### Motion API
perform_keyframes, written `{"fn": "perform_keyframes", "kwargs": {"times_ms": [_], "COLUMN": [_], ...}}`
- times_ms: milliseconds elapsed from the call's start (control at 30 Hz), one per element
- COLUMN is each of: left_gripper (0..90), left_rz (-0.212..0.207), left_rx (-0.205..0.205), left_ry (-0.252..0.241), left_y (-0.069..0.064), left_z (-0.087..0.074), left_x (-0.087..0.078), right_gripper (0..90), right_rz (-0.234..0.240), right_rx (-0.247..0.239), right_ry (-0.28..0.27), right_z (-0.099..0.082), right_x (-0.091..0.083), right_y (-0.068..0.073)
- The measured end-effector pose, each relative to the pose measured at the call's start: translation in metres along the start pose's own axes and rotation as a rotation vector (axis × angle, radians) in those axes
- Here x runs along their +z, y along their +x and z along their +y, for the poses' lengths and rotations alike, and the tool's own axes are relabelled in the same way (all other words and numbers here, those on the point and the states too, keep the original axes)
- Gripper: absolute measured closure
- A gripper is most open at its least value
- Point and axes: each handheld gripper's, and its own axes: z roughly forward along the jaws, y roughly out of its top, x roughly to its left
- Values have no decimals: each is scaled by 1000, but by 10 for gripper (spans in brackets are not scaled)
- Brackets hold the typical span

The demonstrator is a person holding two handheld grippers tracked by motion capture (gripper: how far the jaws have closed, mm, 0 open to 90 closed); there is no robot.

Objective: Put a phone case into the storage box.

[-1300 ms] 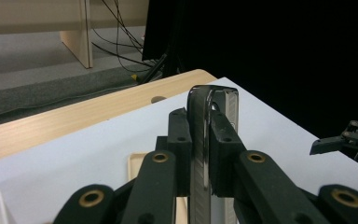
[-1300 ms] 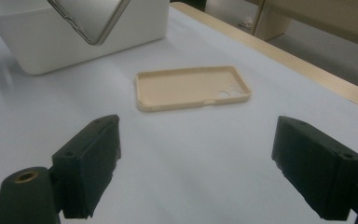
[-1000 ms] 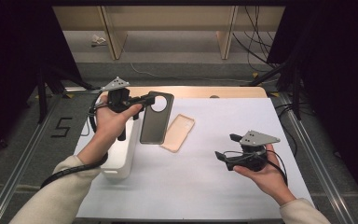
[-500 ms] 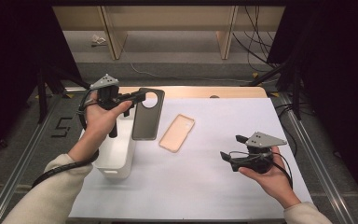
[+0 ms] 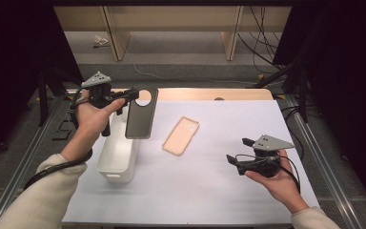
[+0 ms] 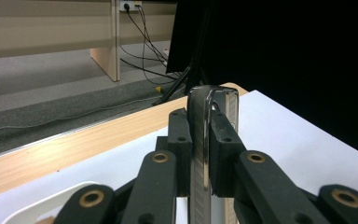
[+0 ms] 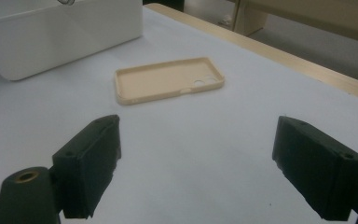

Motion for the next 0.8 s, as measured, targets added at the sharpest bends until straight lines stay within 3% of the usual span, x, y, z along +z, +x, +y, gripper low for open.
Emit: {"fn": "perform_keyframes", "kwargs": {"times_ms": [800], "left_gripper": [808], "left_rz": [33], "left_rx": [0], "left_ry": [-17], "left_y": [34], "left_z": [3], "left_x": [-12], "right_gripper": [162], "right_rz": [-7], "right_rx": [13], "right_ry": [3], "right_z": [-1], "right_x": [-1], "right_y": [-2]}}
